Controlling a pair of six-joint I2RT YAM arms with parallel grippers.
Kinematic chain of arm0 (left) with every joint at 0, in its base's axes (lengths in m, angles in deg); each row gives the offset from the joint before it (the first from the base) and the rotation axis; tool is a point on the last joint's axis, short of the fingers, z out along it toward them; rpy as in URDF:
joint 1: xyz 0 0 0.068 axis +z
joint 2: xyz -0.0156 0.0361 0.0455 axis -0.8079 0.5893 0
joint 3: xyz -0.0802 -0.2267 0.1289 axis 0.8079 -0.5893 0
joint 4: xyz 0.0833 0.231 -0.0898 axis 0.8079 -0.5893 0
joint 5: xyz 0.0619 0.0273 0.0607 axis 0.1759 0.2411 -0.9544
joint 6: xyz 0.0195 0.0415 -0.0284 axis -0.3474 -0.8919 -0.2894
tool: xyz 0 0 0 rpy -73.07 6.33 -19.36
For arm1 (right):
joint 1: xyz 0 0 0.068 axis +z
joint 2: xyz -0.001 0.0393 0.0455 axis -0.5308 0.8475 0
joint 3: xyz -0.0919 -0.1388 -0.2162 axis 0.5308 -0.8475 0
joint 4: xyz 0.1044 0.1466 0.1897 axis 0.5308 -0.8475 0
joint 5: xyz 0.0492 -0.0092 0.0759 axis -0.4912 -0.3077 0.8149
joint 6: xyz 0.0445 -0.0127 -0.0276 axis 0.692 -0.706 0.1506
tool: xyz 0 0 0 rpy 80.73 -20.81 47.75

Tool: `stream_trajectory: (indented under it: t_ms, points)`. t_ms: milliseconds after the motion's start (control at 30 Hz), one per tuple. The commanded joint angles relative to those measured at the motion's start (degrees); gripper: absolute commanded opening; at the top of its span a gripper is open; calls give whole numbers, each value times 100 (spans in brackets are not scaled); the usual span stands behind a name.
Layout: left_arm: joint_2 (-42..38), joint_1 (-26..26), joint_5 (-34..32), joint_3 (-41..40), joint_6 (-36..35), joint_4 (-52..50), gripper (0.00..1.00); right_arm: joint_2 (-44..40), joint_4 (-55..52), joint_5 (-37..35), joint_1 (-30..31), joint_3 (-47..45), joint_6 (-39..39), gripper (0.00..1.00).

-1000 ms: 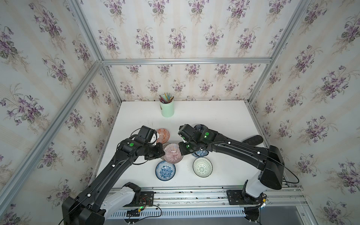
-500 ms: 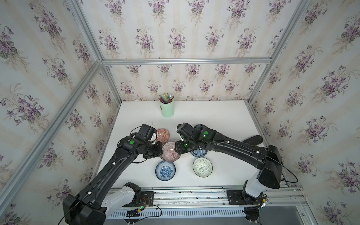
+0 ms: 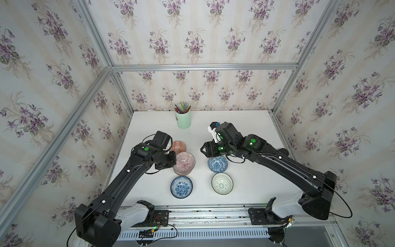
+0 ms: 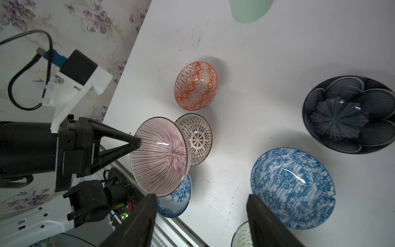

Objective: Stack the bowls
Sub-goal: Place the bowl in the bowl.

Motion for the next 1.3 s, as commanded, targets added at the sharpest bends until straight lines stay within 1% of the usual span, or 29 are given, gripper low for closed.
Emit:
stream_trajectory:
  t_ms: [0,200,367,800,933,1267]
  points:
    - [165,134,-73,60,-133,238,0,-197,76,85,-74,-261,-76,70]
    - [446,377,124,-159,-142,619,0,-426,204,144,-83,-840,-50,69]
    - [652,463,330,-362,-194,811,0,-433,287,168,-83,-1062,-20,69]
    - [813,525,502,-891,-182,1333,0,-483,392,197,-83,-1324,-14,68]
    - [851,548,591,-986,-193,1509,0,-483,414,206,-82,-1416,-3,67]
    - [875,670,556,-1097,-229,1624,0,-482,473,247,-83,-1544,-7,67]
